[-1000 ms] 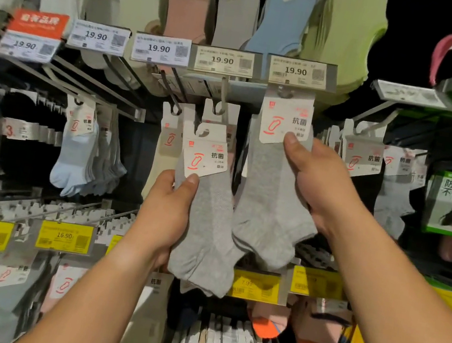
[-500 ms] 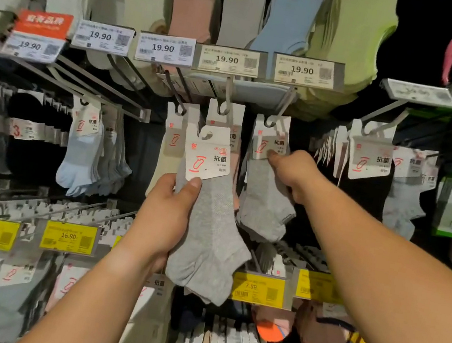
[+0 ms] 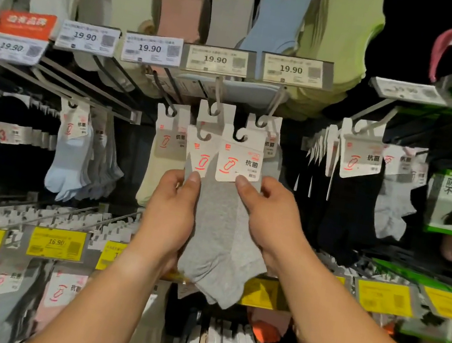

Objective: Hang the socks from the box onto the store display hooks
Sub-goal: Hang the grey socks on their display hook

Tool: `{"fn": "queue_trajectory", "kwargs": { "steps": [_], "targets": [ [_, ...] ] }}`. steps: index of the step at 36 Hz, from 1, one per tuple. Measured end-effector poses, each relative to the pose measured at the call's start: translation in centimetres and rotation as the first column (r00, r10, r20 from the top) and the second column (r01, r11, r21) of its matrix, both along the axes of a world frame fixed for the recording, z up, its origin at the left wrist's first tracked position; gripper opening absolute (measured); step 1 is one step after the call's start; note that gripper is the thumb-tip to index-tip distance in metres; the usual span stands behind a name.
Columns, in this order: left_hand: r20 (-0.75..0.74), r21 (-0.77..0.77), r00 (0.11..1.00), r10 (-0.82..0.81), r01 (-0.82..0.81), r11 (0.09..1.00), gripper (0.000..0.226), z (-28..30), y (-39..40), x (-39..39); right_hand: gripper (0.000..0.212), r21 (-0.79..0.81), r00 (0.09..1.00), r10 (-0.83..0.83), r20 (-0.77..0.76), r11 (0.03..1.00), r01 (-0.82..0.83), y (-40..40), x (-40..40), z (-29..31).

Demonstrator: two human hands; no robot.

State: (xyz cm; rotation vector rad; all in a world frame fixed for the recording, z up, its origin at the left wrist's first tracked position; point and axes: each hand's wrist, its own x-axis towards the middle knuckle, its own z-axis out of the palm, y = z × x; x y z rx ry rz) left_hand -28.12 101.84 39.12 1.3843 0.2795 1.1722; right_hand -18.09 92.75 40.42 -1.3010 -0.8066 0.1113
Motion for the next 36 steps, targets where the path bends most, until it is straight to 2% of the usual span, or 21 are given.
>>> {"fn": "queue_trajectory", "kwargs": {
  "steps": [3,8,13,20,24,29,33,36],
  "targets": [
    [0.003,-0.005,1.0,0.028,-0.028,1.0,0.011,-0.1,0.5,0.2,0.012,0.068,0.995,0.005,-0.097,0.998,0.002,-1.3,0.8,1.0],
    [-0.001,-0.01,1.0,0.023,-0.023,1.0,0.011,-0.3,0.9,0.0,0.013,0.106,0.995,-0.054,0.079,0.993,0.045,-3.8,1.6,3.4],
    [-0.01,-0.007,0.999,0.049,-0.049,0.999,0.009,-0.2,1.0,-0.1,0.016,0.114,0.992,-0.059,0.111,0.992,0.046,-4.3,1.9,5.9],
    [-0.005,-0.007,1.0,0.024,-0.024,1.0,0.009,-0.1,1.1,-0.7,0.019,0.006,0.982,-0.128,0.141,0.992,0.128,-4.2,2.9,7.4],
    [-0.016,0.019,0.998,0.064,-0.064,0.998,0.009,-0.3,1.8,-1.1,0.02,-0.027,0.979,-0.146,0.145,0.988,0.151,-3.8,3.8,6.8],
    [-0.019,0.021,0.997,0.071,-0.071,0.997,0.007,-0.4,2.2,-1.2,0.025,-0.185,0.976,-0.182,0.117,0.962,0.202,-0.4,6.6,7.0],
    [-0.019,0.024,0.999,0.049,-0.049,0.999,0.009,-0.2,2.0,-1.1,0.035,-0.335,0.91,-0.317,0.266,0.855,0.396,2.2,8.6,6.2],
    [-0.036,0.05,0.998,0.043,-0.042,0.998,0.009,-0.2,1.9,-1.0,0.046,-0.411,0.869,-0.376,0.322,0.771,0.486,2.3,9.0,5.7]
  ]
}}
